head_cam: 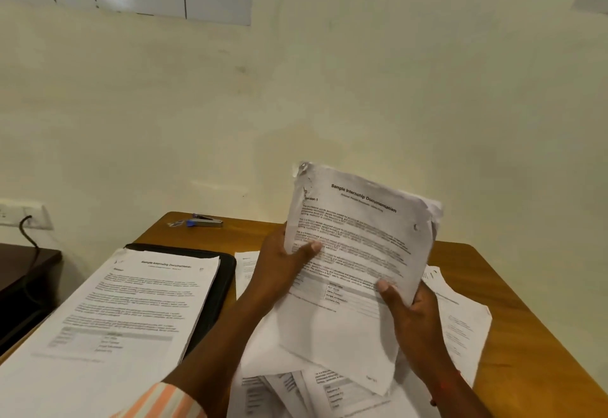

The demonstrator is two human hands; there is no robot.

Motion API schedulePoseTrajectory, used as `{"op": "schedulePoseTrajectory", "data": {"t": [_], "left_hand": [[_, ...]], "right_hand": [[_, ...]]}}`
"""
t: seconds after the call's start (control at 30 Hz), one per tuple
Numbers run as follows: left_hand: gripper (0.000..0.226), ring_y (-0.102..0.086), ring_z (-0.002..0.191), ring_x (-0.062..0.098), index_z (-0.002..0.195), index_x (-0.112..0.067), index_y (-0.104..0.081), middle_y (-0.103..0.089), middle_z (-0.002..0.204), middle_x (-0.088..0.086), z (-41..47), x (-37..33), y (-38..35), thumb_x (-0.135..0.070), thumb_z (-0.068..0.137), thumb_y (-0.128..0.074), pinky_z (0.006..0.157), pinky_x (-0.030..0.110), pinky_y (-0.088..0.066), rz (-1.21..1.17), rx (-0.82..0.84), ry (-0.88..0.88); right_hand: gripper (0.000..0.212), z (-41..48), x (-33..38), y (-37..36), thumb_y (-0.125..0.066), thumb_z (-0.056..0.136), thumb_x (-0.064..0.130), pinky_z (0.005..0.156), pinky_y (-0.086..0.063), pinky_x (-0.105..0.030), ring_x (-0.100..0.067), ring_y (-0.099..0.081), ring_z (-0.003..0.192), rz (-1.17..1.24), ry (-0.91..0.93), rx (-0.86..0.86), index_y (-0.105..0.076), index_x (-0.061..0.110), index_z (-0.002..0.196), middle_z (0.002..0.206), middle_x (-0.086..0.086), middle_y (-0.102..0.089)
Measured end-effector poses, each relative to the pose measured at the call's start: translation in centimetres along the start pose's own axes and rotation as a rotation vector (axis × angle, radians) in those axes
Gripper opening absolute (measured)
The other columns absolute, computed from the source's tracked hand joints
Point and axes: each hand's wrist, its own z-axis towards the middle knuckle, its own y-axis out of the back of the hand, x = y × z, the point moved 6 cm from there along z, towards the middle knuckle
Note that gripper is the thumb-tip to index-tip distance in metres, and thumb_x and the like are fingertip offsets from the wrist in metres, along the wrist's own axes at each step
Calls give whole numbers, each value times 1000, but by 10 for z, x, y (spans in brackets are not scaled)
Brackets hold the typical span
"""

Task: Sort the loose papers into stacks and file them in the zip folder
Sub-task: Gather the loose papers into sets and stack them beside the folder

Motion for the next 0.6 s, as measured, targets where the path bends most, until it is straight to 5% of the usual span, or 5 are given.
{"op": "schedulePoseTrajectory", "data": {"t": [0.2,0.37,0.5,0.6], "left_hand": [[29,-76,91,14,111,-23,-64,-78,98,-14,-4,-18,-4,-26,84,-75,68,23,-60,-46,-19,-69],[38,-72,95,4,116,-27,-61,-75,100,-15,-8,-31,-10,-34,80,-72,71,20,-59,-34,-96,-203],[43,-70,101,12,121,-35,-54,-68,114,-13,-5,6,-12,-37,83,-74,76,21,-60,36,-138,-124],[53,-68,105,14,128,-32,-53,-66,117,-11,-4,36,-12,-46,83,-78,76,20,-60,104,-126,-32]], "right_hand": [[22,1,21,15,-72,86,18,71,-61,-33,-17,-74,82,-21,83,-83,-62,28,102,96,8,-74],[31,-4,37,23,-71,78,28,62,-62,-25,-12,-73,79,-7,172,-119,-62,24,108,98,8,-72],[36,-2,9,10,-73,75,35,76,-63,-48,-23,-74,87,-9,37,-54,-64,27,109,100,0,-75],[48,-1,-9,4,-76,74,39,82,-62,-47,-21,-73,97,10,-30,-49,-65,24,118,108,4,-75]]}}
